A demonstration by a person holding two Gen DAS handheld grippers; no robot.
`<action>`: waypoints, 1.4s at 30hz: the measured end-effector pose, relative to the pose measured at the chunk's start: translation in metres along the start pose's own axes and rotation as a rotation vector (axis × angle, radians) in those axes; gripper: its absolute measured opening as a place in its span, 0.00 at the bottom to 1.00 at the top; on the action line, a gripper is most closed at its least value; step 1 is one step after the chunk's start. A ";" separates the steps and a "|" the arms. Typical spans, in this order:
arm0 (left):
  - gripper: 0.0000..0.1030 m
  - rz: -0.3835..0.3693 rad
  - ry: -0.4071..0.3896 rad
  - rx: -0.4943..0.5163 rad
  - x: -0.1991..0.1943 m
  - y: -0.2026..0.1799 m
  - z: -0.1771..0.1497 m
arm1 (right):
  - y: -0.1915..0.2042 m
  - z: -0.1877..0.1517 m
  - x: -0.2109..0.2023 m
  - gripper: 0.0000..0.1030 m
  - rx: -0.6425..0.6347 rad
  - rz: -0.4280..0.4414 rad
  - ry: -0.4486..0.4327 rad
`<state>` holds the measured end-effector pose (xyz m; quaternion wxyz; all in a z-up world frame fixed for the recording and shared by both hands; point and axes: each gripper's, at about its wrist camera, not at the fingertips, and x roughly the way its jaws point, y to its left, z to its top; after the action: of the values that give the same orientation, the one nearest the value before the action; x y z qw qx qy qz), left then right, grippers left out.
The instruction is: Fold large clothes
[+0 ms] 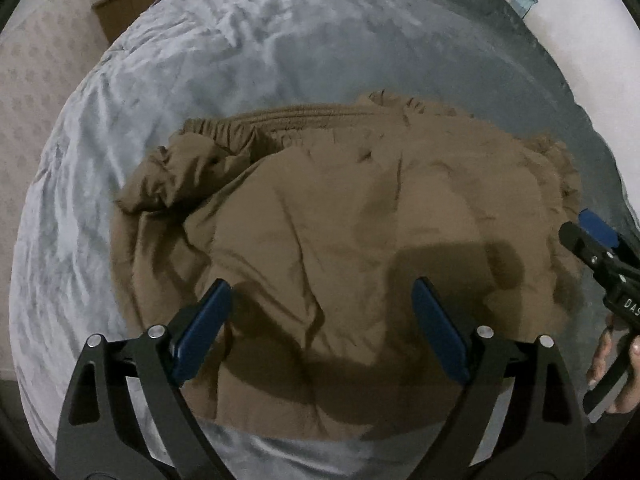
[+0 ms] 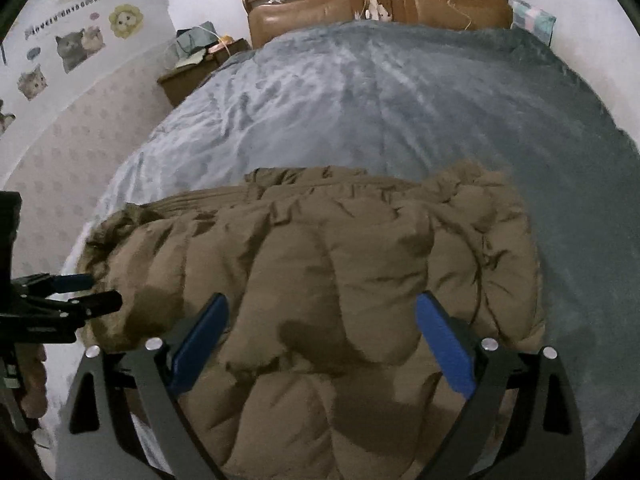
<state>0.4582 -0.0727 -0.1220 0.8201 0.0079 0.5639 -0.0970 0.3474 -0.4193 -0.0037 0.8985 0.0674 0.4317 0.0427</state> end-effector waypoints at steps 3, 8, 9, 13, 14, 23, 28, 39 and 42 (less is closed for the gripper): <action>0.56 0.014 0.037 -0.001 0.017 0.005 0.000 | -0.001 -0.001 0.011 0.82 -0.019 -0.018 0.022; 0.52 0.035 0.046 -0.002 0.032 0.010 -0.001 | -0.007 -0.007 0.035 0.54 -0.015 -0.029 0.095; 0.52 0.041 0.049 0.000 0.032 0.008 -0.002 | -0.009 -0.009 0.044 0.54 -0.011 -0.037 0.115; 0.56 0.076 0.066 0.016 0.050 0.003 0.005 | -0.015 -0.012 0.074 0.54 0.021 -0.044 0.175; 0.56 0.078 0.074 0.013 0.056 0.003 0.007 | -0.014 -0.011 0.080 0.54 0.019 -0.050 0.187; 0.60 0.078 0.125 -0.001 0.097 0.014 0.030 | -0.013 0.000 0.134 0.56 0.009 -0.093 0.284; 0.62 0.081 0.150 -0.003 0.109 0.013 0.032 | -0.018 0.002 0.146 0.57 0.040 -0.080 0.308; 0.64 0.073 0.137 -0.035 0.059 0.024 0.027 | -0.019 0.010 0.080 0.77 0.091 0.042 0.262; 0.72 0.037 0.106 -0.069 0.029 0.036 0.010 | -0.021 0.001 0.041 0.79 0.051 0.027 0.221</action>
<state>0.4834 -0.0426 -0.1484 0.7905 -0.0047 0.6093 -0.0619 0.3744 -0.4341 -0.0382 0.8428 0.0908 0.5281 0.0508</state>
